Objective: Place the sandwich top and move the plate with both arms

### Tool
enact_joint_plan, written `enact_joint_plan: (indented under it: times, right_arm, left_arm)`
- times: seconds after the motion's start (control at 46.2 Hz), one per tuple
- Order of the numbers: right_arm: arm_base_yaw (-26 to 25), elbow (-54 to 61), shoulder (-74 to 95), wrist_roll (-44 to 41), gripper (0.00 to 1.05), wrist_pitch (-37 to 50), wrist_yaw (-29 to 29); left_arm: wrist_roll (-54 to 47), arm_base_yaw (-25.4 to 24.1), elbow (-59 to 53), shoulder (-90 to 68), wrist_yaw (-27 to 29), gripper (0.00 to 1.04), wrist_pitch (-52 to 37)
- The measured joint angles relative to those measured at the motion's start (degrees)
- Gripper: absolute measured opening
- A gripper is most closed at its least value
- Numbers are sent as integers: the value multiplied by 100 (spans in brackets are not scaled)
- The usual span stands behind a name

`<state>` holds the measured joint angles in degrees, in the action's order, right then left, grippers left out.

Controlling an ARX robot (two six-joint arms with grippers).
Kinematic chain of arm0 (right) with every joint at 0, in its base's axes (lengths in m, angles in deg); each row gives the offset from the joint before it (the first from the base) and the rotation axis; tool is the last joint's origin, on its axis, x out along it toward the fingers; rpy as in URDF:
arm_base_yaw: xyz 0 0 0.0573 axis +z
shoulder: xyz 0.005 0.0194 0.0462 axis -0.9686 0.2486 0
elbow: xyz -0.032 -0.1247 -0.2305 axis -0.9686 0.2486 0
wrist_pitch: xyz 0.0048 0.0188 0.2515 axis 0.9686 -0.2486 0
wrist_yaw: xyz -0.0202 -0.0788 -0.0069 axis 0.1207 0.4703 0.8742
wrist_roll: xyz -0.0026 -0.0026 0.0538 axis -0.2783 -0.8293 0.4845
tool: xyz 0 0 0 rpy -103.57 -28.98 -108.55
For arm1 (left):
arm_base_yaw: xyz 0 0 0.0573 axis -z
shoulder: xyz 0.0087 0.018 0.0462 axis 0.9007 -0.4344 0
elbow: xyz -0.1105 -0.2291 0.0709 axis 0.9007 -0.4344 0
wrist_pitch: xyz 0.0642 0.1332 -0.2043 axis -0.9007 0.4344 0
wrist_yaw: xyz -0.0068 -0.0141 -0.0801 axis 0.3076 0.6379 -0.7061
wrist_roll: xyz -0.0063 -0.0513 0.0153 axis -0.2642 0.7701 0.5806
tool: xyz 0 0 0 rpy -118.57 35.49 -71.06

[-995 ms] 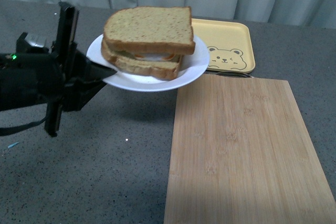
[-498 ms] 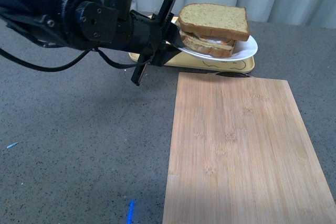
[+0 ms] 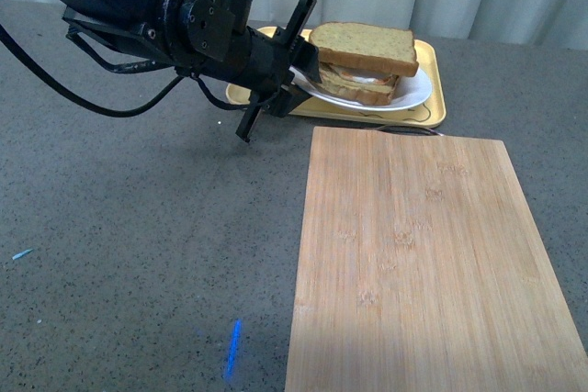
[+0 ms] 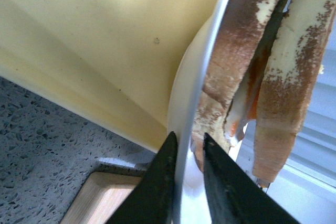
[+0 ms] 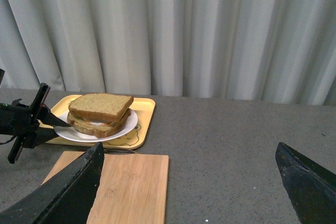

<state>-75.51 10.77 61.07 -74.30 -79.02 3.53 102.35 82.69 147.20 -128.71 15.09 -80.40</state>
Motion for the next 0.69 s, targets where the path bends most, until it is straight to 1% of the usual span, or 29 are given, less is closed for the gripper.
enact_joint_plan:
  times: [0.087,0.13,0.151,0.26,0.411,0.454,0.476,0.519,0.562,0.606,0.649,0.671,0.692]
  right_arm:
    - [0,0,0,0,95,0,-2]
    - [0,0,0,0,95,0,-2]
    - [0,0,0,0,95,0,-2]
    - [0,0,0,0,95,0,-2]
    - [0,0,0,0,95,0,-2]
    - [0,0,0,0,95,0,-2]
    - [0,0,0,0,95,0,-2]
    - [0,0,0,0,95,0,-2]
    - [0,0,0,0,95,0,-2]
    - [0,0,0,0,95,0,-2]
    - [0,0,0,0,95,0,-2]
    - [0,0,0,0,95,0,-2]
    - [0,0,0,0,95,0,-2]
  left_arm:
    - [-20,-13,-94,46,4,31,-90]
    - [-17,-22,-225,118,11,38,-155]
    - [-22,-28,-345,186,7,44,-216]
    - [-44,-44,-782,535,13,61,-363]
    - [-192,-57,-1366,1104,59,81,-531]
    - [-275,-68,-1606,1329,81,88,-627]
    - [-282,-68,-1668,1386,90,90,-647]
    - [-367,-70,-1923,1631,195,97,-675]
    - [-463,-72,-2118,1801,304,100,-702]
    - [-546,-72,-2332,2002,341,98,-706]
    - [-645,-74,-2387,2059,411,98,-730]
    - [-859,-42,-2487,2046,734,96,-1027]
    - [-1182,-28,-2656,2041,1200,92,-1569]
